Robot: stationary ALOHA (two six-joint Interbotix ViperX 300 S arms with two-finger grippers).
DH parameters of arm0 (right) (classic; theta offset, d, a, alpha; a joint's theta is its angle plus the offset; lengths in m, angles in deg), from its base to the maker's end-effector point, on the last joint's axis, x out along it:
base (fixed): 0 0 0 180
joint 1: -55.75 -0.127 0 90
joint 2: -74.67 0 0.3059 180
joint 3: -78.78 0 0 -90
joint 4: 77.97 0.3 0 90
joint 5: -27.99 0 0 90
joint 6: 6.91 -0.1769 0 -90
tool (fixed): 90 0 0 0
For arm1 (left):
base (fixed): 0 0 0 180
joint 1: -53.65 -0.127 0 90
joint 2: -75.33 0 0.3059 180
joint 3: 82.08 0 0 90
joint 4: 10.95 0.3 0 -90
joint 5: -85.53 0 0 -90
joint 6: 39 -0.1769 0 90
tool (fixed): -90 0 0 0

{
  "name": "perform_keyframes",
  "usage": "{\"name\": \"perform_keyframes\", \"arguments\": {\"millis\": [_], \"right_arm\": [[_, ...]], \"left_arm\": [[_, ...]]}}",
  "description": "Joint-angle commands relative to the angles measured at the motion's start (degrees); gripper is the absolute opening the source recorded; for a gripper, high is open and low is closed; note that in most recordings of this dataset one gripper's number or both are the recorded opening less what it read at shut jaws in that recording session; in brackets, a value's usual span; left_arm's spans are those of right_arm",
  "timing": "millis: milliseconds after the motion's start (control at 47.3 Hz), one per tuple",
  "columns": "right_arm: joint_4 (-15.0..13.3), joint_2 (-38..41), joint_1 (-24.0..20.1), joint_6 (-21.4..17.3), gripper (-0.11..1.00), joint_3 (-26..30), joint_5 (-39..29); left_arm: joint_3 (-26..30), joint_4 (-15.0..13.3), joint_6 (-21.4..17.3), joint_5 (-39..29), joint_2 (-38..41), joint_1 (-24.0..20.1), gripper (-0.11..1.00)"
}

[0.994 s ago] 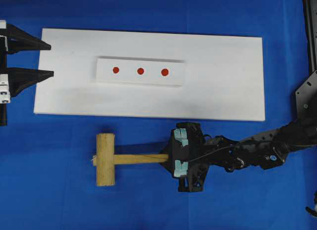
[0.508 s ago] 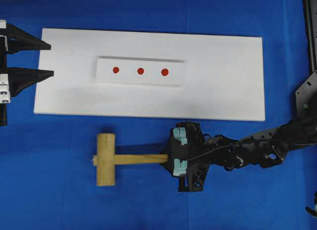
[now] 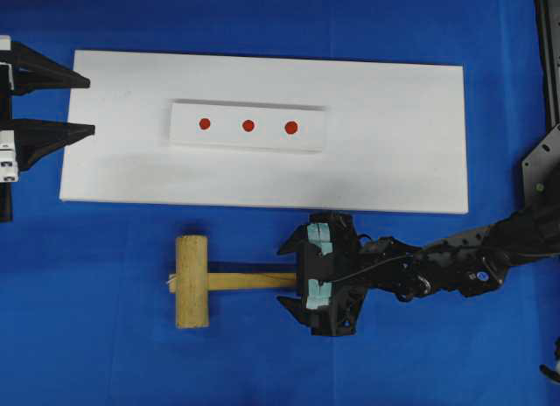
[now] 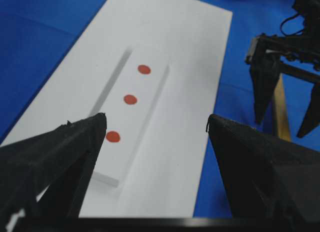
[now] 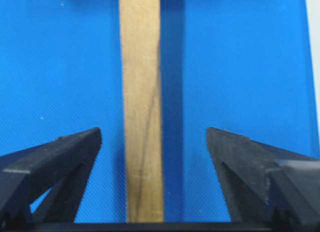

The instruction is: Hit the mark with a hammer.

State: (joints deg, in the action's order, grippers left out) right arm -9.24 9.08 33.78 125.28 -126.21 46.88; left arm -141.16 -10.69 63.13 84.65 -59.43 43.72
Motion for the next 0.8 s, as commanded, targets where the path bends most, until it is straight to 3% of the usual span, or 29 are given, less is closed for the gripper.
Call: {"name": "perform_keyframes", "arguments": {"millis": [0,444,783], "right_arm": [[-0.2,-4.1,0.3,0.5,0.89,0.9,0.5],[-0.2,-18.1,2.6,6.8,0.89,-0.2,-1.6],[-0.2,-20.7,5.6,9.0,0.89,-0.7,-1.8]], "left_arm": [[0.7,-0.1,-0.1,0.3,0.3,-0.3,0.78],[1.1,-0.1,0.4,-0.6,-2.3,-0.1,0.78],[1.3,-0.2,0.4,-6.5,-4.4,0.4,0.78]]}}
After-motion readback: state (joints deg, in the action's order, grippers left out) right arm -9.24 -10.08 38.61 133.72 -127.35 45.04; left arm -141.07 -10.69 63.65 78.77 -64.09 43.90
